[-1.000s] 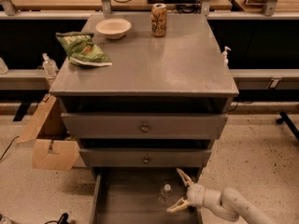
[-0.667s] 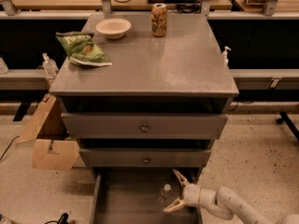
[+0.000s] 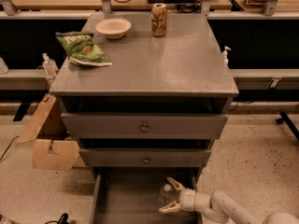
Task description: Pick water bottle from bottom drawer and place on counter
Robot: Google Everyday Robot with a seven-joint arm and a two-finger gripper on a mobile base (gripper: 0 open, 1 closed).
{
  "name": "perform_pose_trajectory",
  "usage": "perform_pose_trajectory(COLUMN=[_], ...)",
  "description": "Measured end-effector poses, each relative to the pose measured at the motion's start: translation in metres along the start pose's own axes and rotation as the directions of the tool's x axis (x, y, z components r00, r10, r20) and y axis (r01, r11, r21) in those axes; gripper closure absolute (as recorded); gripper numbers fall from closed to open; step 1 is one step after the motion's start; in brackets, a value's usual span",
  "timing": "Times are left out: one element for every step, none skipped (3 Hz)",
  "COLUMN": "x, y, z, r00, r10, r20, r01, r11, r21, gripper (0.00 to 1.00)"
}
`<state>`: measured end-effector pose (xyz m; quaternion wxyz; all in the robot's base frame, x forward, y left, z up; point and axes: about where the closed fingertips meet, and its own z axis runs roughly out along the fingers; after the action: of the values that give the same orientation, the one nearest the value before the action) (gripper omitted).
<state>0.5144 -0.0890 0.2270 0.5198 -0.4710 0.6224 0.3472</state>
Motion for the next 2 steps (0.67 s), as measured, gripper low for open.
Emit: perform_pose_trajectory(x=[0.007,-0.017], y=[0.004,-0.001], z=[0.005,-0.006], r00=[0.999,0.999], r10=[0.023,0.013], r20=[-0.024,-0.035], r01=[-0.023,-0.013], r11=[0.9997,0.9997], r21=[-0.006,0.019], gripper=[0.41,0.64])
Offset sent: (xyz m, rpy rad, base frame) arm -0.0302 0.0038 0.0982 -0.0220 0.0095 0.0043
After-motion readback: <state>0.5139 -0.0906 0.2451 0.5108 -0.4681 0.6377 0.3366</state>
